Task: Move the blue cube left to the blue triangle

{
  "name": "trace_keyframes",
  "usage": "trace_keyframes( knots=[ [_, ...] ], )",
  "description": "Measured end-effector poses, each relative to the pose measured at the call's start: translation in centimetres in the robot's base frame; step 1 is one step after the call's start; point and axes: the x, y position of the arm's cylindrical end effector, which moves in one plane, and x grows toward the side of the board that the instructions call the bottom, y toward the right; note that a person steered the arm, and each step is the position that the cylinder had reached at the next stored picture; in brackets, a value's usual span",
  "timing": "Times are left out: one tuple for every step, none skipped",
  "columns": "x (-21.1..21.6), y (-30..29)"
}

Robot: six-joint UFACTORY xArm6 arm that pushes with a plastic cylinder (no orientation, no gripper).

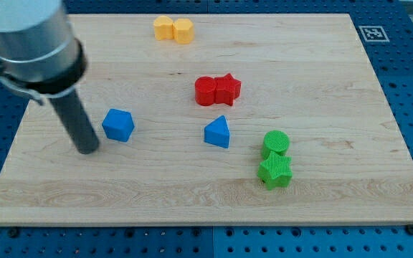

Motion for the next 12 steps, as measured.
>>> trace_keyframes(
  knots=[
    [-1.9, -0.1],
    [-2.6, 1.9],
    [-3.3, 4.4],
    [-3.3, 5.1],
    [-3.7, 5.1],
    [-4.2, 5.8],
    [-2.2, 7.1],
    [-1.8, 7.4],
    [-1.4, 9.0],
    [-1.3, 9.1],
    [1.0, 9.1],
    [1.7, 9.1]
  ],
)
